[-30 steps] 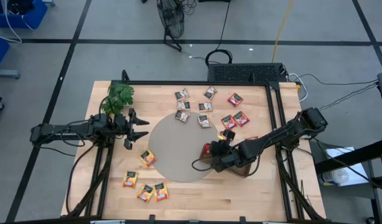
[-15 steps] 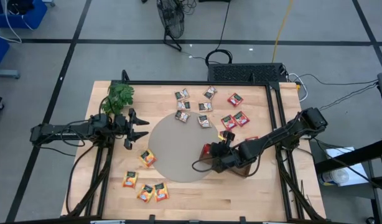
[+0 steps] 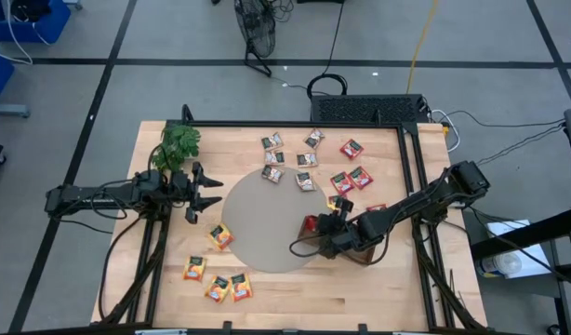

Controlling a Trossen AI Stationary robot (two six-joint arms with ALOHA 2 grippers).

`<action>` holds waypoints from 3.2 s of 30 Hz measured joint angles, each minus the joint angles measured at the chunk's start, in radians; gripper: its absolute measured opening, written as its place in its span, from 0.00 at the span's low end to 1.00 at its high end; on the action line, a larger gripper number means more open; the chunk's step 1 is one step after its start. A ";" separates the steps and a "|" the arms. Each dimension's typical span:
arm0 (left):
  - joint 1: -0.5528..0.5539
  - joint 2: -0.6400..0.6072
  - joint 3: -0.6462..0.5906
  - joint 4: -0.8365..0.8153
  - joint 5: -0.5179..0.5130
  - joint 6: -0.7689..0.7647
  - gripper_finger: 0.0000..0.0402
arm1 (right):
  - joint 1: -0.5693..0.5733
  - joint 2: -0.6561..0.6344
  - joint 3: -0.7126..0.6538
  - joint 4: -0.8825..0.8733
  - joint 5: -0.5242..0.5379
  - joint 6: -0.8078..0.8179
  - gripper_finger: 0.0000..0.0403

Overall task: Pick & Place Tea
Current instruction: Put the red tea bag into the left section of the wooden organizer

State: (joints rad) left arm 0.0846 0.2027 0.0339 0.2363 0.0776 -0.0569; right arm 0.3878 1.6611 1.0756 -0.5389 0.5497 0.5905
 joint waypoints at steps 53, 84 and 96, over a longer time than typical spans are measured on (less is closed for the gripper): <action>0.000 0.000 0.000 0.000 0.000 0.000 0.53 | 0.103 0.038 0.000 0.300 -0.077 -0.456 0.20; 0.000 0.000 0.000 0.000 0.000 0.000 0.53 | 0.105 0.051 0.000 0.175 -0.104 -0.340 0.25; 0.000 0.000 0.000 0.000 0.000 0.000 0.53 | 0.102 0.051 0.000 0.159 -0.105 -0.333 0.08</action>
State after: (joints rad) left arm 0.0847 0.2024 0.0340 0.2363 0.0776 -0.0570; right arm 0.4900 1.7119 1.0752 -0.3802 0.4450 0.2577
